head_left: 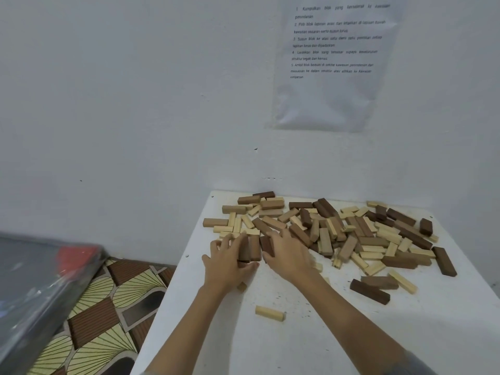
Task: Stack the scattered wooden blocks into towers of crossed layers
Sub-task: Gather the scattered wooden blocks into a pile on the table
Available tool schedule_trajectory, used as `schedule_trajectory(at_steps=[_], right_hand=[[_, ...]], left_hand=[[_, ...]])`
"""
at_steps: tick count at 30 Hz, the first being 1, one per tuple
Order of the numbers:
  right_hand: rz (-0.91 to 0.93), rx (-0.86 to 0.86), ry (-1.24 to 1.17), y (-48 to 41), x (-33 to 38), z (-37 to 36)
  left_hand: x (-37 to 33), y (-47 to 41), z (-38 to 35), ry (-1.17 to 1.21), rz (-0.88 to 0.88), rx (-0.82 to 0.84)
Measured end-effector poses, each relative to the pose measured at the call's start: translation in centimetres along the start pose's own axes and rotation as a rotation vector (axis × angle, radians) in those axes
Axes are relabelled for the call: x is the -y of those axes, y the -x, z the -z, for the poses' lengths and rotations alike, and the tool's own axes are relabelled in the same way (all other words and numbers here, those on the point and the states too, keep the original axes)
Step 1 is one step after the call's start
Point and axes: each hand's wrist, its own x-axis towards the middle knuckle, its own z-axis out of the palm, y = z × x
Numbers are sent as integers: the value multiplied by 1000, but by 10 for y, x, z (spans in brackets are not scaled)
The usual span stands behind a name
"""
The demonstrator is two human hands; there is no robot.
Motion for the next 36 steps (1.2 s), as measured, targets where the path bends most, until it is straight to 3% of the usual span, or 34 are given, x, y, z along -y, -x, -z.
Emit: schedule_trajectory(at_steps=[8,21,28,36], right_hand=[[-56,93,-94,-11,9,8],[-162,33,-33,-3,27,-11],[-227,-51,-274,18,13,1],[-226,-234,-559,27,-35,41]], left_hand=[[6,-10,13,38,-29,44],[28,9,6,172,-46,-133],[23,15,5,630,-60,-261],[-39,-2,17,928,-109,-324]])
